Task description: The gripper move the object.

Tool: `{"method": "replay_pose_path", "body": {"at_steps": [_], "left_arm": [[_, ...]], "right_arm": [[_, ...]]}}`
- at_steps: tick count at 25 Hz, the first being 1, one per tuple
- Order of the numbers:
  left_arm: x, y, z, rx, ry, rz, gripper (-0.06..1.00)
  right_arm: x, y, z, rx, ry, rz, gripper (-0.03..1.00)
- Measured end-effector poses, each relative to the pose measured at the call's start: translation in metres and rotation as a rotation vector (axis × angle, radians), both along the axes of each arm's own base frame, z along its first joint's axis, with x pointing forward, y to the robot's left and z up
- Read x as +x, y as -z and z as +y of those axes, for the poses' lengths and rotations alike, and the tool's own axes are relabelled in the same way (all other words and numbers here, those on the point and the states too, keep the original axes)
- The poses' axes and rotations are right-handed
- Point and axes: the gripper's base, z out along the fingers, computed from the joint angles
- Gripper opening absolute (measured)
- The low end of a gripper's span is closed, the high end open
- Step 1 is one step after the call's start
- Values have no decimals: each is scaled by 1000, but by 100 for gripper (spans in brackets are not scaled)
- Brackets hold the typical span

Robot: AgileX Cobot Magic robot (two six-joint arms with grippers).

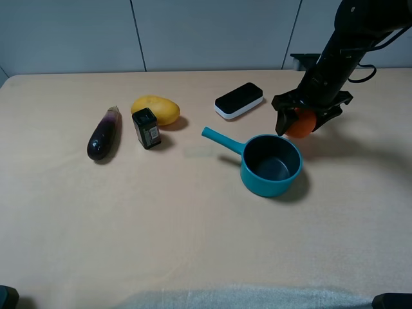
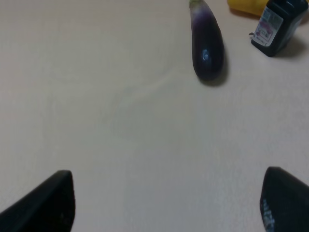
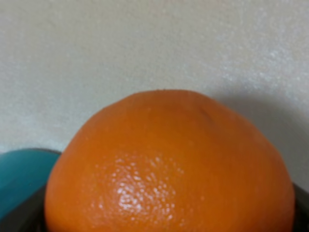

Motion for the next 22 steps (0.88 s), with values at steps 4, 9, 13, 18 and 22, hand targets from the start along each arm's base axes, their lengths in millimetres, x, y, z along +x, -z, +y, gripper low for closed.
{"method": "replay_pose_path", "body": {"at_steps": [4,9,13,18,22], "left_arm": [[0,0,0,0,0,0,77],[0,0,0,0,0,0,77],[0,0,0,0,0,0,77],[0,0,0,0,0,0,77],[0,0,0,0,0,0,77]], "right_arm": [[0,8,0,-3,-2,19,56],[0,11,3,-5,-17,22,56],[1,18,5,-6,-21,30,56],[1,23,5,-9,-20,39,56],[1,23,5,-9,-20,39,56]]}}
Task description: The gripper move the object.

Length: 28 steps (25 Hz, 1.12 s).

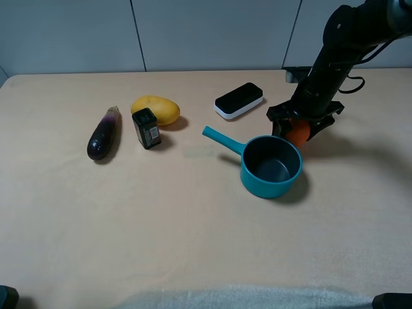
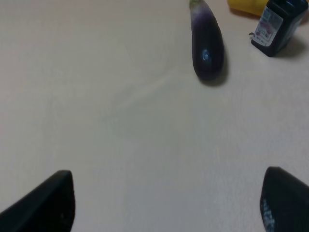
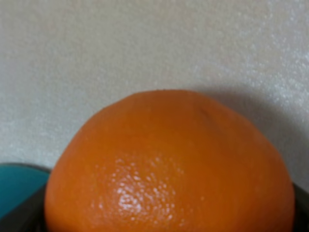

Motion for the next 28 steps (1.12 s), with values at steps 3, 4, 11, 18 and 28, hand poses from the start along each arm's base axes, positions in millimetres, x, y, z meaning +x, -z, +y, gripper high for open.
{"method": "replay_pose_path", "body": {"at_steps": [3,4,11,18,28], "left_arm": [[0,0,0,0,0,0,77],[0,0,0,0,0,0,77],[0,0,0,0,0,0,77],[0,0,0,0,0,0,77],[0,0,0,0,0,0,77]], "right_arm": [[0,0,0,0,-2,0,56],[0,0,0,0,-3,0,56],[0,0,0,0,-5,-1,56],[1,0,-1,-9,-13,-10,56],[3,0,-1,-7,-12,-39,59]]}}
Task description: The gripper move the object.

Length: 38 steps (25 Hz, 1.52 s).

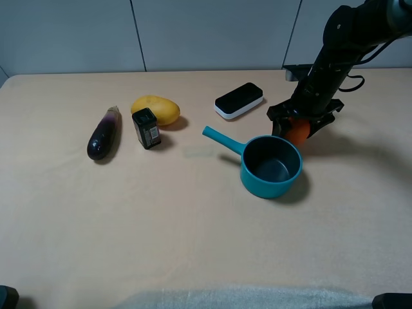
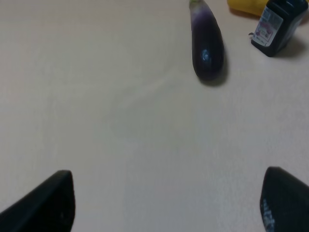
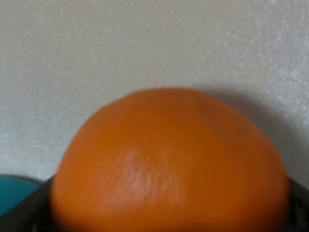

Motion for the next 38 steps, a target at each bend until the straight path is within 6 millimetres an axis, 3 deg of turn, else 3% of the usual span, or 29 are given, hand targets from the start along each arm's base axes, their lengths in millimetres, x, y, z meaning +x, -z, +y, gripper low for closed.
{"method": "replay_pose_path", "body": {"at_steps": [19,25,29,38], "left_arm": [[0,0,0,0,0,0,77],[0,0,0,0,0,0,77],[0,0,0,0,0,0,77],[0,0,0,0,0,0,77]], "right_arm": [[0,0,0,-5,11,-2,64],[2,-3,-13,-3,50,8,64],[7,-21,-27,12,93,-41,64],[0,-102,-62,51,214,-223,64]]}}
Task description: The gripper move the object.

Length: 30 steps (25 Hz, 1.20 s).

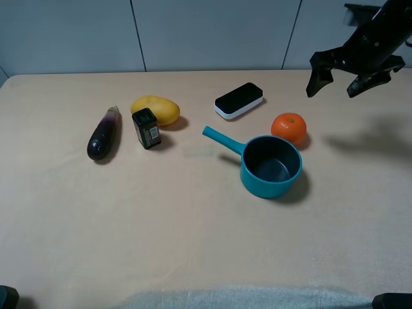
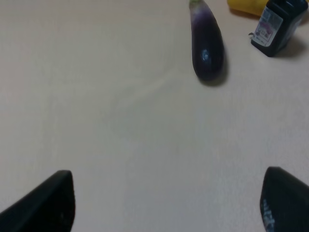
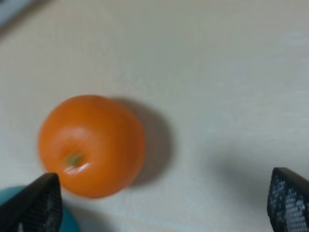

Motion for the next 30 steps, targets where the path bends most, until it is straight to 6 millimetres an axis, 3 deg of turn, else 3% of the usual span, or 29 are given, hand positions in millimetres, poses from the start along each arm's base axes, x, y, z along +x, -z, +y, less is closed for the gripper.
{"method": "replay_pose_path", "body": {"at_steps": [14,21,30], "left_arm": [[0,0,0,0,0,0,77],[0,0,0,0,0,0,77],[0,0,0,0,0,0,77]], "right_arm": [[-53,-85,-16,-64,79,-54,64],[-102,-135,-20,-60,89,-111,64],[-165,-190,-26,-52,109,-330,64]]}}
